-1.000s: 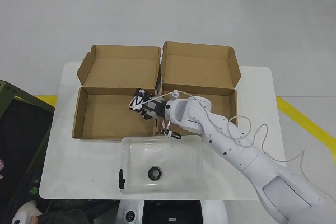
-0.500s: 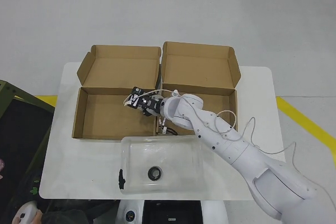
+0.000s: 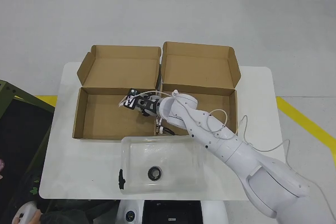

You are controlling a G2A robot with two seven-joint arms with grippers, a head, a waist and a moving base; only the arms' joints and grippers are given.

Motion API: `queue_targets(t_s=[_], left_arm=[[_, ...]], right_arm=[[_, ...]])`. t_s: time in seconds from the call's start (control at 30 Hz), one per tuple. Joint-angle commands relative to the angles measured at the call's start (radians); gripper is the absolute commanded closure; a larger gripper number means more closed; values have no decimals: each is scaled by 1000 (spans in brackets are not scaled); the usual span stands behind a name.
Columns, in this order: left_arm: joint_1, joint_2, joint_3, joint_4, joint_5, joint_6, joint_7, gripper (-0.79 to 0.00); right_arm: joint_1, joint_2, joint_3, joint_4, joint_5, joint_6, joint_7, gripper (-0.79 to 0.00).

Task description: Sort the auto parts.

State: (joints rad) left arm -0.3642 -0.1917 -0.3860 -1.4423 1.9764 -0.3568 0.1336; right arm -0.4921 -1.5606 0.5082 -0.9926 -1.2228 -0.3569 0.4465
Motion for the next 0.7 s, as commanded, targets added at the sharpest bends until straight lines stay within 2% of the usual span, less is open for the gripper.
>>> queue_targets(t_s=[0.0,0.3,0.67], left_arm=[[0,0,0,0,0,0,0,-785],[0,0,0,0,0,0,0,-785],[0,0,0,0,0,0,0,-785]], right_arm=[[3,-3,-2,0,-22,-1,1,-314],[-27,0,23,-125,-71,-30,3,-360],[-149,55,128,-398,-102,-144,68,-369]])
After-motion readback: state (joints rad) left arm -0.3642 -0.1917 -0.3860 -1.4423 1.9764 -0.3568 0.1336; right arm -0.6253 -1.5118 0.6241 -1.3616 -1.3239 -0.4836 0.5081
